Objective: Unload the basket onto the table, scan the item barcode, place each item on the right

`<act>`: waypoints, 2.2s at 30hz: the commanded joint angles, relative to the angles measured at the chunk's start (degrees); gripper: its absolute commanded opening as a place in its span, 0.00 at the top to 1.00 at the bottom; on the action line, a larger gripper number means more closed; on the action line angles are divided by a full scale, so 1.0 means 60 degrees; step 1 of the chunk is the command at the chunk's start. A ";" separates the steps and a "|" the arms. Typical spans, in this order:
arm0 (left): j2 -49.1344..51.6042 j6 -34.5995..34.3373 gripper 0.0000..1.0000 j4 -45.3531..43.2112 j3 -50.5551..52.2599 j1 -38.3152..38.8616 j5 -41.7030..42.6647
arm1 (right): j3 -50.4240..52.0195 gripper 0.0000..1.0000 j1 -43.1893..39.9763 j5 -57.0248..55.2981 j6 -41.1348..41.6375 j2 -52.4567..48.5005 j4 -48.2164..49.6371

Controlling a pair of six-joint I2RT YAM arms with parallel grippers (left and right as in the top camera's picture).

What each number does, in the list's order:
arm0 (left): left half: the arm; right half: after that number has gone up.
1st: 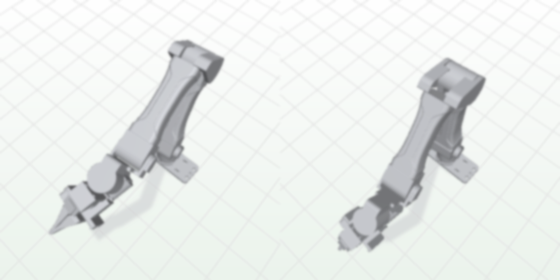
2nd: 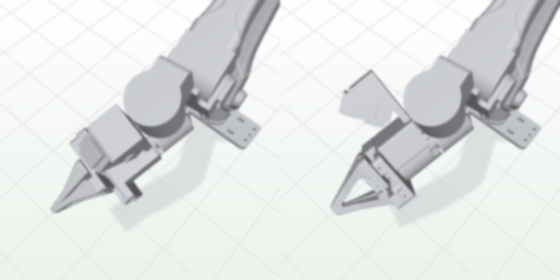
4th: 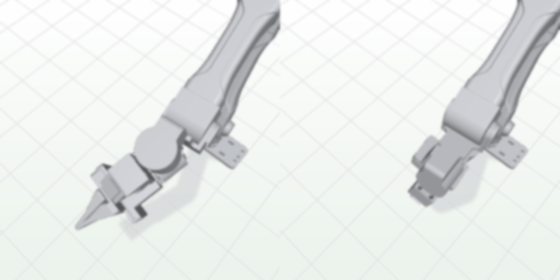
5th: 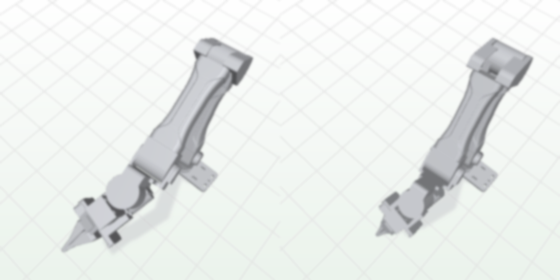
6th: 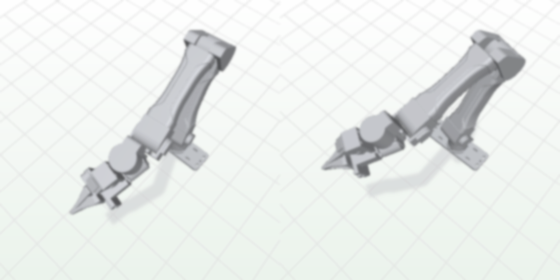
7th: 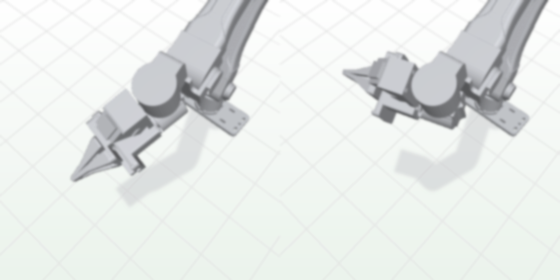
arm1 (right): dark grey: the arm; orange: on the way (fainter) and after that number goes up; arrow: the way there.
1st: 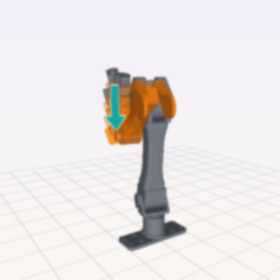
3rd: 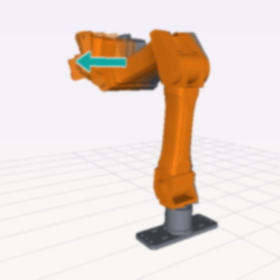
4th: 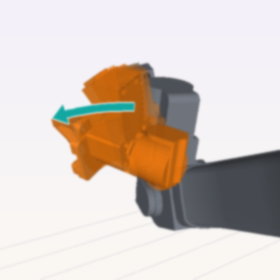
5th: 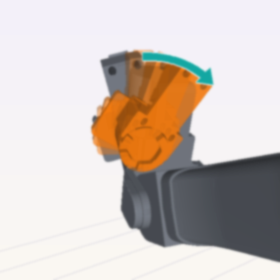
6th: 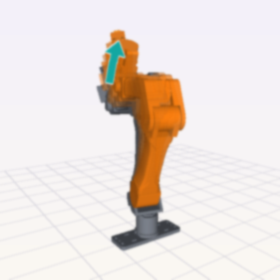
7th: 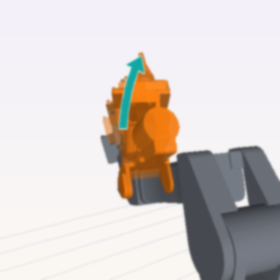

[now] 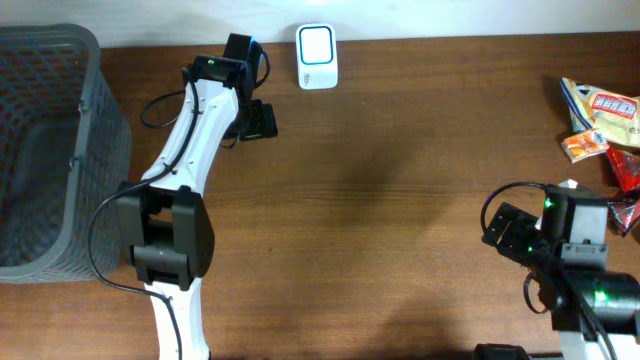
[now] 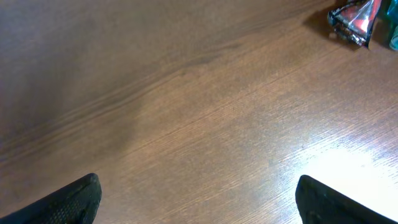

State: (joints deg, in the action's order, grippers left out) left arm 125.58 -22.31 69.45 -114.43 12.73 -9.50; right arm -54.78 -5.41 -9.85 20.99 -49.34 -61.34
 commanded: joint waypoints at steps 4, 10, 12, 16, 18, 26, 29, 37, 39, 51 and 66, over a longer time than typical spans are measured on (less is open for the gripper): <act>-0.0113 -0.0025 0.01 0.0011 -0.0007 -0.0007 -0.0073 | 0.0036 0.01 0.0091 0.0211 0.0047 -0.1151 0.0080; -0.0113 -0.0025 0.01 0.0011 -0.0004 -0.0007 -0.0069 | 0.0044 0.01 0.0087 0.2120 -0.2401 0.0962 0.1129; -0.0113 -0.0025 0.01 0.0011 -0.0004 0.0000 -0.0073 | 0.0051 0.02 0.0113 0.2313 -0.2506 0.1563 0.1144; -0.0113 -0.0025 0.01 0.0011 -0.0007 0.0000 -0.0069 | 0.3417 0.01 0.1701 0.2583 -0.2510 0.4149 0.5206; -0.0113 -0.0025 0.01 0.0011 -0.0007 0.0000 -0.0069 | 0.5759 0.01 0.1694 0.2827 -0.2517 0.5759 0.7078; -0.0113 -0.0025 0.01 0.0011 -0.0004 0.0000 -0.0073 | 0.7326 0.01 0.1122 0.2597 -0.4721 0.7522 0.8269; -0.0113 -0.0025 0.01 0.0011 -0.0007 0.0000 -0.0069 | 0.8083 0.01 0.1122 0.2568 -0.4856 0.8185 0.8819; -0.0113 -0.0025 0.01 0.0011 -0.0007 -0.0007 -0.0069 | 0.9078 0.01 0.1147 0.1741 -0.3974 0.8193 0.9457; -0.0113 -0.0025 0.01 0.0011 -0.0007 -0.0007 -0.0073 | 0.9078 0.02 0.1147 0.1483 -0.3727 0.8193 0.9453; -0.0113 -0.0025 0.01 0.0011 -0.0007 -0.0007 -0.0069 | 0.9078 0.01 0.1147 0.1424 -0.3096 0.8193 0.9457; -0.1555 0.1585 0.01 0.1118 0.0004 -0.0047 -0.0648 | 0.9078 0.01 0.1147 0.1424 -0.3096 0.8193 0.9457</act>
State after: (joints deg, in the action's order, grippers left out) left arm 124.16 -20.25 76.97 -114.28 12.73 -11.73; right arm -0.82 1.58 -0.86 1.76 -0.69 -4.45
